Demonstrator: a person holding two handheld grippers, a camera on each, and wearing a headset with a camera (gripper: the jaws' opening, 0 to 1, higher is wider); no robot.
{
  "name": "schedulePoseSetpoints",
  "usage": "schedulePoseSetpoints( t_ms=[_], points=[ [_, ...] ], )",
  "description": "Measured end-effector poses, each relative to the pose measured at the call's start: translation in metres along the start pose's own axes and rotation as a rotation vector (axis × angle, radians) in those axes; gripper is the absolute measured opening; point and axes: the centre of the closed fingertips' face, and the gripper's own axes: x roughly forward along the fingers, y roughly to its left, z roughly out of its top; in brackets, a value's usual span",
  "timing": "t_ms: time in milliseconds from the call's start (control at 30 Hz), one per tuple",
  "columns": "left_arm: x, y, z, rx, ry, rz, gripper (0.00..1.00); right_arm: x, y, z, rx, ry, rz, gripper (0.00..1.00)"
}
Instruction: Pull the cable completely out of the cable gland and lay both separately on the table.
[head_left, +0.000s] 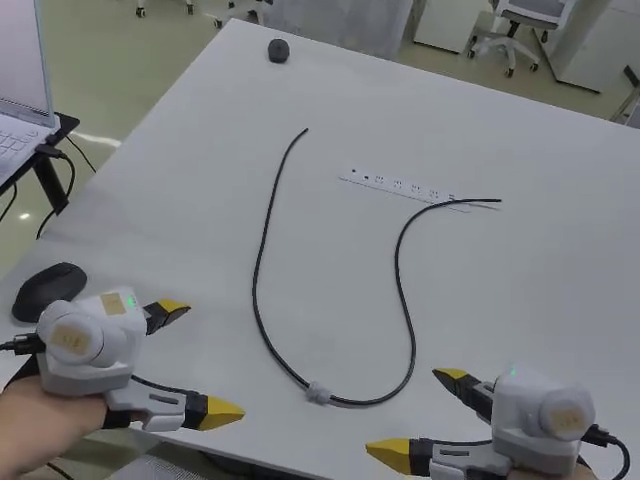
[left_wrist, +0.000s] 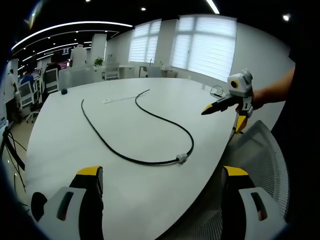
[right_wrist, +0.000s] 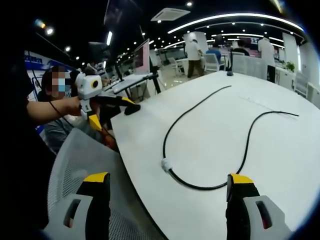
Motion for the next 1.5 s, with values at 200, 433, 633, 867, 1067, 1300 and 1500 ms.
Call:
schedulePoseSetpoints(
  t_ms=[200,433,633,867,1067,1300,1500],
  points=[
    [0.001,-0.007,0.001,0.007,0.012,-0.001,0.99,0.008,-0.005,0.009,-0.030,0.001,0.011,0.96],
    [0.005,-0.013,0.000,0.002,0.018,-0.006,0.99,0.020,-0.002,0.011,-0.067,0.036,0.037,0.95],
    [0.006,-0.015,0.002,0.001,0.015,-0.007,0.99,0.029,-0.001,0.014,-0.115,0.070,0.056,0.92],
    [0.008,-0.019,-0.002,0.001,0.030,-0.010,0.98,0.041,-0.002,0.016,-0.162,0.109,0.078,0.89],
    [0.008,-0.020,-0.006,0.001,0.043,-0.011,0.98,0.057,-0.003,0.013,-0.214,0.163,0.093,0.80],
    [0.009,-0.020,-0.011,-0.003,0.060,-0.012,0.97,0.079,-0.003,-0.003,-0.275,0.268,0.114,0.66],
    [0.010,-0.020,-0.011,-0.002,0.066,-0.017,0.97,0.094,-0.006,-0.015,-0.296,0.334,0.134,0.50]
  ],
)
